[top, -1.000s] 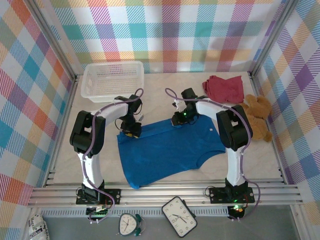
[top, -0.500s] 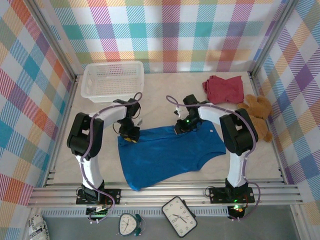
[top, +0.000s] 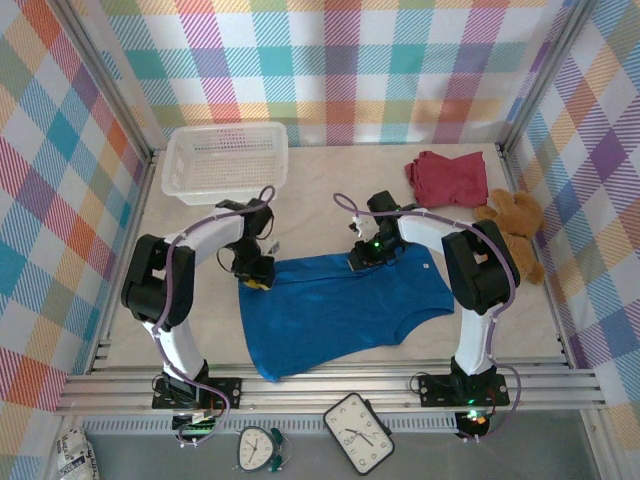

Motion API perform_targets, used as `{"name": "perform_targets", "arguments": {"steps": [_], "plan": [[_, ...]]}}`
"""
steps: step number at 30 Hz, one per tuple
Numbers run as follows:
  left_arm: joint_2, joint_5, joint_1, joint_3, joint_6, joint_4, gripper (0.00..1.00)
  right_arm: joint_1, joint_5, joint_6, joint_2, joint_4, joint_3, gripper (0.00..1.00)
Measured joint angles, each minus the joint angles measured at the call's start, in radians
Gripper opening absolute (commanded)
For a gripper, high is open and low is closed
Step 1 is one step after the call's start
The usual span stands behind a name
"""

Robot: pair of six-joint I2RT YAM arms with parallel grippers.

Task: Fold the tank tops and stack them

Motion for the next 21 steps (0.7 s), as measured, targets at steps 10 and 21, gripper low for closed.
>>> {"name": "perform_targets", "arguments": {"steps": [10, 21], "plan": [[0.079, 0.000, 0.031, 0.129, -0.022, 0.047, 0.23, 0.000, -0.046, 0.077, -0.024, 0.084, 0.005, 0.34], [0.161, 0.062, 0.031, 0.045, -0.018, 0.074, 0.06, 0.000, -0.077, 0.127, 0.111, 0.073, 0.113, 0.34]]}}
